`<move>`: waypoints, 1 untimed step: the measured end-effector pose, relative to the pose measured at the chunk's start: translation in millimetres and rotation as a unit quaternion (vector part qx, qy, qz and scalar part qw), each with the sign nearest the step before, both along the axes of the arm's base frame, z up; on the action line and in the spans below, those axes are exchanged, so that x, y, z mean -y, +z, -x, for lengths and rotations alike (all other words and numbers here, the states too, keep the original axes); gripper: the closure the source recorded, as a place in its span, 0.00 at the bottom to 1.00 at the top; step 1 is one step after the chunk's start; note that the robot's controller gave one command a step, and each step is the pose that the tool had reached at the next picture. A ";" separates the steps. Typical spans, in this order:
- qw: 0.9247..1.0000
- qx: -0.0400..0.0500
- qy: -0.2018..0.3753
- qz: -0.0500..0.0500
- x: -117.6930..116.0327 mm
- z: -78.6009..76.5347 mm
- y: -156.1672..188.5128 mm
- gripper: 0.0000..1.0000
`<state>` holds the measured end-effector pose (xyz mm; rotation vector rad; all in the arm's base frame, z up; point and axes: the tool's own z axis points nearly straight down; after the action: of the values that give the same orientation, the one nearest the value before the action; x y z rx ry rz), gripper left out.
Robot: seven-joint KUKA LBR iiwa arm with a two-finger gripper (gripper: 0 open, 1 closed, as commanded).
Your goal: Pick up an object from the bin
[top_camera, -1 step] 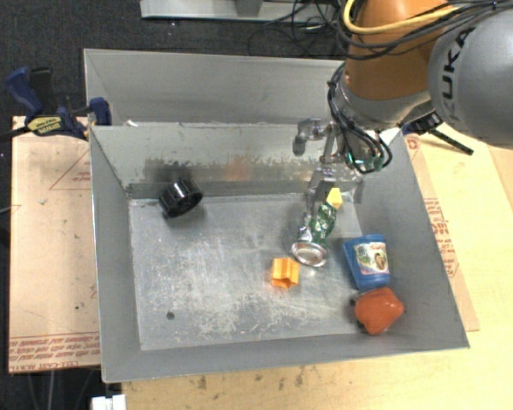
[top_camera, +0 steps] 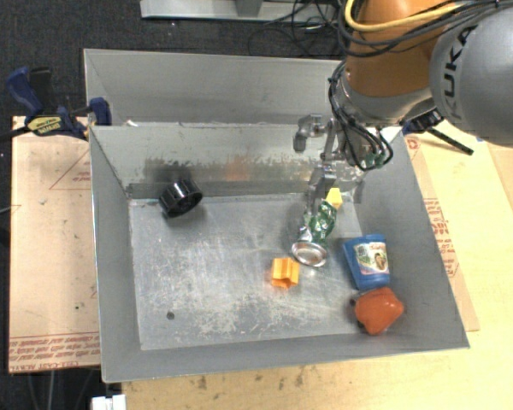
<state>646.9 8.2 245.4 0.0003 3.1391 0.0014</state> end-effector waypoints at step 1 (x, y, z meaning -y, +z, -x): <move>0.997 0.001 0.071 0.000 10.8 4.8 -38.9 0.00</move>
Offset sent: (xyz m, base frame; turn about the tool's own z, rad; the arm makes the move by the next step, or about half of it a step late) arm -0.0145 -0.0623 -0.0854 -0.6112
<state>642.1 -2.6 206.6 -0.2223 3.1286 0.0011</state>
